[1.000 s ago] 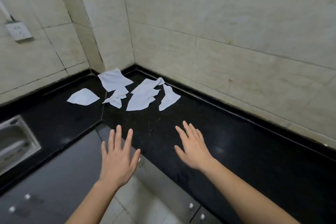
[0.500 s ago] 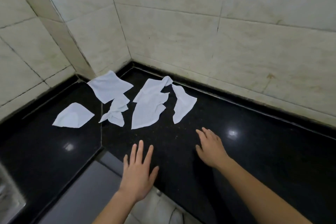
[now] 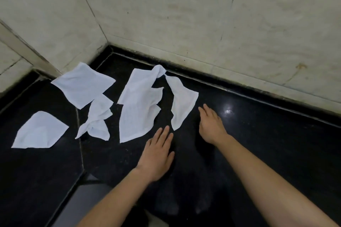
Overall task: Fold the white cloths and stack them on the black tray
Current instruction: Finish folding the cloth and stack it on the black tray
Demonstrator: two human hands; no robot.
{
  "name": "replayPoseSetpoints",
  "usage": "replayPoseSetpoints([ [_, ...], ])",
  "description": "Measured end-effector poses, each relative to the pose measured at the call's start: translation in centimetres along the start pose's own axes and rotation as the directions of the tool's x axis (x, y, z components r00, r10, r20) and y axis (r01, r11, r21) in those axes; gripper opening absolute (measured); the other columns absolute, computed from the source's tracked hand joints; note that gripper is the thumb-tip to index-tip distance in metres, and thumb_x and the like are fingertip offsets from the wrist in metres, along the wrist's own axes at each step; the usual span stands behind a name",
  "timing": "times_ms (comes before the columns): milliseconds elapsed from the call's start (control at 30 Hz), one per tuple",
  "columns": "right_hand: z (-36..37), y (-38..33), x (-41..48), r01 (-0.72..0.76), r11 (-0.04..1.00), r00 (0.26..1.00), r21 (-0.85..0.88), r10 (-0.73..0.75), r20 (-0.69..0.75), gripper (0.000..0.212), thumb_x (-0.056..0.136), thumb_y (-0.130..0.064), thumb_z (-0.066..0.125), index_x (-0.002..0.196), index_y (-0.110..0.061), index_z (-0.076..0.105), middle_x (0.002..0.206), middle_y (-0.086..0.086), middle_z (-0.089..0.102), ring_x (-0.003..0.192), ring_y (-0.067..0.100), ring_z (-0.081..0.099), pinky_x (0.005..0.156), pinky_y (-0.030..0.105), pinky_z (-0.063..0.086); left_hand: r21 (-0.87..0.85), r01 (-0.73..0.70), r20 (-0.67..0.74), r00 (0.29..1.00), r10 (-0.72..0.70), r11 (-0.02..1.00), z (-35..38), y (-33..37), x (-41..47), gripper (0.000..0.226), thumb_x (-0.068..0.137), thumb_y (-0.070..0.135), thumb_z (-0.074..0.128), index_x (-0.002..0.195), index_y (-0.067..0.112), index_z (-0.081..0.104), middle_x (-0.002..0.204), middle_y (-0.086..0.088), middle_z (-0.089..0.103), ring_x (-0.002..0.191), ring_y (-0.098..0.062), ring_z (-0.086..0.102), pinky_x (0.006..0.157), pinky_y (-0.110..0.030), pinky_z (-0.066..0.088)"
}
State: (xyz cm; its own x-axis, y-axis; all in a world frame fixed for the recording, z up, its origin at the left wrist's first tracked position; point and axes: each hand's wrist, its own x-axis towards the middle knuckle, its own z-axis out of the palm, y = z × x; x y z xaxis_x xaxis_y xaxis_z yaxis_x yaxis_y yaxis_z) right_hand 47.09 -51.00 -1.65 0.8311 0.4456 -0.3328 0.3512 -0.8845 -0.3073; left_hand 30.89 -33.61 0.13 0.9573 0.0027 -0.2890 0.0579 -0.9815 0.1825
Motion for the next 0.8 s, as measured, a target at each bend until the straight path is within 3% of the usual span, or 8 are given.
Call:
replayPoseSetpoints([
  [200,0.8,0.7,1.9,-0.019,0.998,0.998,-0.054,0.022,0.053,0.08,0.092,-0.004,0.05,0.159,-0.013,0.007,0.167,0.006,-0.002,0.152,0.031,0.006,0.123,0.046,0.016,0.021,-0.14,0.089,0.986,0.138,0.99,3.0,-0.3,7.0,0.062,0.103,0.04,0.035,0.158,0.02,0.015,0.167,-0.002,0.002,0.152,-0.028,0.005,0.116,-0.048,0.025],
  [300,1.4,0.3,2.5,0.008,0.995,0.998,-0.096,-0.001,0.068,0.088,0.089,0.0,0.055,0.16,-0.016,0.006,0.168,0.004,-0.003,0.152,0.032,0.004,0.123,0.047,0.015,0.007,-0.164,0.074,0.984,0.163,0.986,4.1,-1.6,7.7,0.061,0.1,0.037,0.043,0.155,0.015,0.026,0.159,-0.006,0.031,0.146,-0.027,0.028,0.112,-0.045,0.033],
  [400,2.5,-0.5,2.9,0.099,0.97,0.991,-0.222,-0.077,0.105,0.092,0.089,0.0,0.058,0.16,-0.019,0.003,0.168,0.002,-0.006,0.153,0.03,-0.002,0.124,0.047,0.01,-0.008,-0.211,-0.038,0.977,0.211,0.977,4.4,-3.2,6.7,0.056,0.087,0.029,0.064,0.138,0.008,0.053,0.125,-0.009,0.063,0.115,-0.028,0.06,0.092,-0.043,0.05],
  [467,3.4,-1.8,3.1,0.153,0.924,0.985,-0.351,-0.116,0.124,0.082,0.092,-0.006,0.059,0.159,-0.017,0.014,0.167,0.005,0.007,0.152,0.03,0.007,0.124,0.046,0.009,0.023,-0.235,-0.066,0.97,0.236,0.972,4.6,-5.3,5.7,0.05,0.079,0.024,0.073,0.126,0.006,0.063,0.108,-0.009,0.07,0.098,-0.028,0.066,0.082,-0.04,0.053],
  [500,3.7,-2.2,3.0,0.164,0.903,0.986,-0.397,-0.138,0.092,0.07,0.092,-0.008,0.058,0.154,-0.017,0.027,0.162,0.007,0.023,0.149,0.03,0.02,0.123,0.045,0.013,0.046,-0.241,-0.09,0.966,0.244,0.969,4.7,-6.2,5.3,0.046,0.076,0.02,0.077,0.119,0.006,0.067,0.1,-0.009,0.071,0.09,-0.028,0.067,0.077,-0.04,0.054],
  [600,4.8,-4.3,2.3,0.16,0.861,0.985,-0.483,-0.171,0.02,0.038,0.086,-0.013,0.063,0.124,-0.02,0.061,0.117,0.002,0.062,0.114,0.026,0.054,0.106,0.039,0.038,0.115,-0.237,-0.17,0.952,0.254,0.965,4.8,-9.5,4.6,0.025,0.065,0.007,0.082,0.088,0.011,0.073,0.074,-0.005,0.067,0.07,-0.027,0.063,0.063,-0.036,0.047],
  [700,6.2,-5.5,0.6,0.083,0.907,0.993,-0.414,-0.111,-0.044,0.029,0.076,-0.019,0.076,0.105,-0.02,0.071,0.096,0.001,0.066,0.095,0.025,0.06,0.09,0.038,0.047,0.131,-0.259,-0.161,0.947,0.279,0.957,4.3,-11.1,4.5,0.013,0.061,0.007,0.079,0.066,0.016,0.07,0.064,-0.001,0.061,0.064,-0.025,0.059,0.06,-0.034,0.044],
  [800,6.9,-6.9,-2.2,-0.036,0.974,0.972,-0.221,-0.017,-0.234,0.014,0.087,-0.019,0.065,0.1,-0.017,0.068,0.098,0.003,0.067,0.094,0.027,0.061,0.087,0.039,0.047,0.051,-0.265,-0.149,0.951,0.27,0.963,3.1,-12.2,4.0,0.007,0.065,0.013,0.076,0.07,0.017,0.073,0.068,0.001,0.064,0.07,-0.023,0.059,0.063,-0.036,0.047],
])
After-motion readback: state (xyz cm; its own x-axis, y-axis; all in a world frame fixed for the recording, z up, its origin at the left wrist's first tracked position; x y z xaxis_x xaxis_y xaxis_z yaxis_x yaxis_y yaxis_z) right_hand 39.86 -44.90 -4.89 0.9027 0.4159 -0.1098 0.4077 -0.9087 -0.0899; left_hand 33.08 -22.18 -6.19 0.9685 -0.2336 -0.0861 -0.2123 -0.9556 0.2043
